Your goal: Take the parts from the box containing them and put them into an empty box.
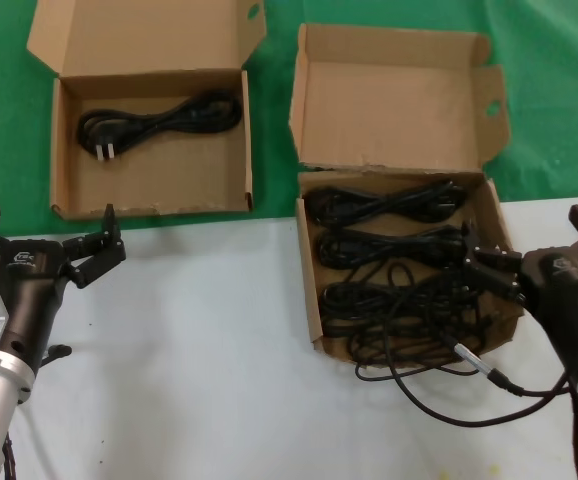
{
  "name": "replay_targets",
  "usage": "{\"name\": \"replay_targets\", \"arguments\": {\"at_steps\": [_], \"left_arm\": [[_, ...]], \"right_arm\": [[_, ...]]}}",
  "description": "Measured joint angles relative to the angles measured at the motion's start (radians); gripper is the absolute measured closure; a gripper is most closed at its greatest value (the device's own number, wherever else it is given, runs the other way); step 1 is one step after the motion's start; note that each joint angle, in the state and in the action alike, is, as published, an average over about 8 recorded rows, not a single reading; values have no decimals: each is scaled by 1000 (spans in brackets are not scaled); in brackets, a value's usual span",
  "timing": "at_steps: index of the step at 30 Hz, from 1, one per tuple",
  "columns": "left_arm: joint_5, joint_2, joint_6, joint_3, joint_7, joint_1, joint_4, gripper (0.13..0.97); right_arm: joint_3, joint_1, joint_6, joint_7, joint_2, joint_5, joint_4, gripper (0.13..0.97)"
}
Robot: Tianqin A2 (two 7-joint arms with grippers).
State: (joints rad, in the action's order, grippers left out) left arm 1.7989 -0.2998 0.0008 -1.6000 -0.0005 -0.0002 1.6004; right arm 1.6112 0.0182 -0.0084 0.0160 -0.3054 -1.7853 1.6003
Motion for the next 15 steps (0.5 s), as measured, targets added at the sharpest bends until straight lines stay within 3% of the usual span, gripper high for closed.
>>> {"name": "replay_targets", "arguments": {"at_steps": [15], "left_arm": [[0, 0, 0, 0, 0, 0, 0, 132]], "right_arm": [[0, 0, 0, 0, 0, 0, 0, 129]]}}
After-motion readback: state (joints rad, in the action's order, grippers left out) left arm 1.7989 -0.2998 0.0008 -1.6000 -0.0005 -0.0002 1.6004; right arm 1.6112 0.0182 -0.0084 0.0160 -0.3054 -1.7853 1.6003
